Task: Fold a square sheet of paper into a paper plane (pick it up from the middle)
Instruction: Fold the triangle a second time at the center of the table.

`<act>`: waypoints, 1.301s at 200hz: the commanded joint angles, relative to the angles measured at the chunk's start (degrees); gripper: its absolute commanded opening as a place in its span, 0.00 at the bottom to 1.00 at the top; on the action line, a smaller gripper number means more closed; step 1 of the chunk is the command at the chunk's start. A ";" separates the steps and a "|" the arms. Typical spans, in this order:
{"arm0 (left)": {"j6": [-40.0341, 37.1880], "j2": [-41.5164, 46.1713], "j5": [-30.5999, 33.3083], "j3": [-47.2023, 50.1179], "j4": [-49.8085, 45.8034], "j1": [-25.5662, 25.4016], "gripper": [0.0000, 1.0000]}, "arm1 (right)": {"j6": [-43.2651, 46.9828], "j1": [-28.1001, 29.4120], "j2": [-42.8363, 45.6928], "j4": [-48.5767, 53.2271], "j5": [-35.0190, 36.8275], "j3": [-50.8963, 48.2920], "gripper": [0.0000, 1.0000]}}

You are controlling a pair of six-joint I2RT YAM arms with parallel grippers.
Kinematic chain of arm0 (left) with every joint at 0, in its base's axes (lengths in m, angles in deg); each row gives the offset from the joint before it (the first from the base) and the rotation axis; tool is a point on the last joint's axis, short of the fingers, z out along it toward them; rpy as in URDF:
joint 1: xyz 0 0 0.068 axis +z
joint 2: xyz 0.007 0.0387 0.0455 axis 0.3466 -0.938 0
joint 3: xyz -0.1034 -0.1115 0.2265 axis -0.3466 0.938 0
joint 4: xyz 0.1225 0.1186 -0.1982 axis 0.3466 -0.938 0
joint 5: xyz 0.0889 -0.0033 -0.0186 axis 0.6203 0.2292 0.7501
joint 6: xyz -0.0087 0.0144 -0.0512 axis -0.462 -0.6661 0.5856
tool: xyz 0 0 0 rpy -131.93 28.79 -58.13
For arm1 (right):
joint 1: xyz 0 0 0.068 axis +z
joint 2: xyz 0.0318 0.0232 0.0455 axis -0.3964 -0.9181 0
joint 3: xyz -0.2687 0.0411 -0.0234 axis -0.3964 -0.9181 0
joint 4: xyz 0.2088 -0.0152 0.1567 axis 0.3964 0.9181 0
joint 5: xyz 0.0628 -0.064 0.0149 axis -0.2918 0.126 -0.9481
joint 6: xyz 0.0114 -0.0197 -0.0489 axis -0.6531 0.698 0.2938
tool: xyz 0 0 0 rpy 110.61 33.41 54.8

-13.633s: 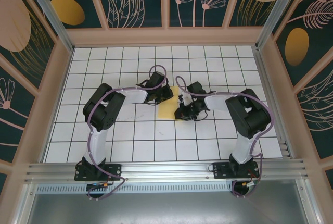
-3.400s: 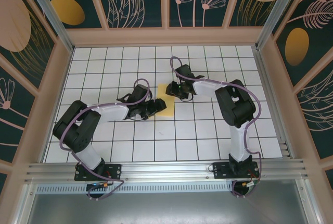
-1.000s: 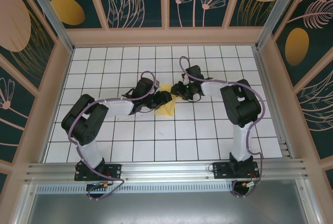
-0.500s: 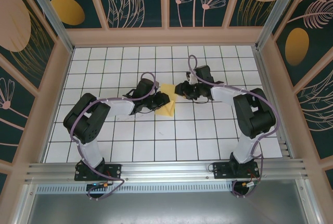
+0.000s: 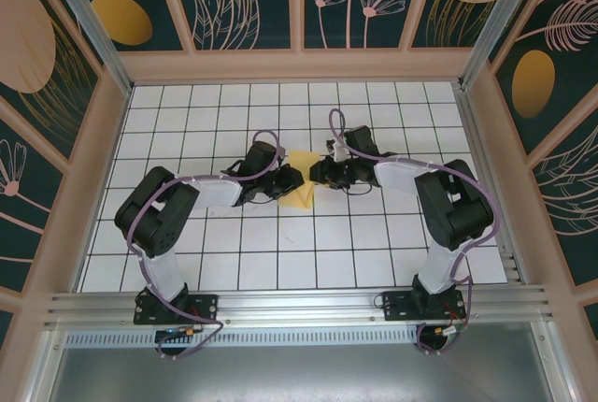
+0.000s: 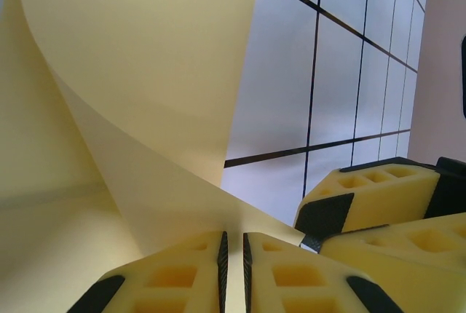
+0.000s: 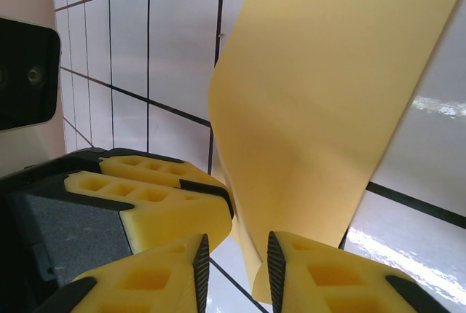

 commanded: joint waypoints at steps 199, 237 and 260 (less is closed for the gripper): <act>-1.91 -2.58 -2.88 -4.17 -0.47 0.24 0.21 | 7.40 0.18 -7.14 4.39 6.96 6.00 0.05; -2.26 -3.34 -3.37 -4.41 -0.82 0.21 0.20 | 7.93 0.17 -7.72 4.94 7.78 6.66 0.06; -2.36 -3.80 -3.62 -4.35 -0.79 0.16 0.21 | 8.11 0.18 -8.01 5.13 8.26 6.87 0.06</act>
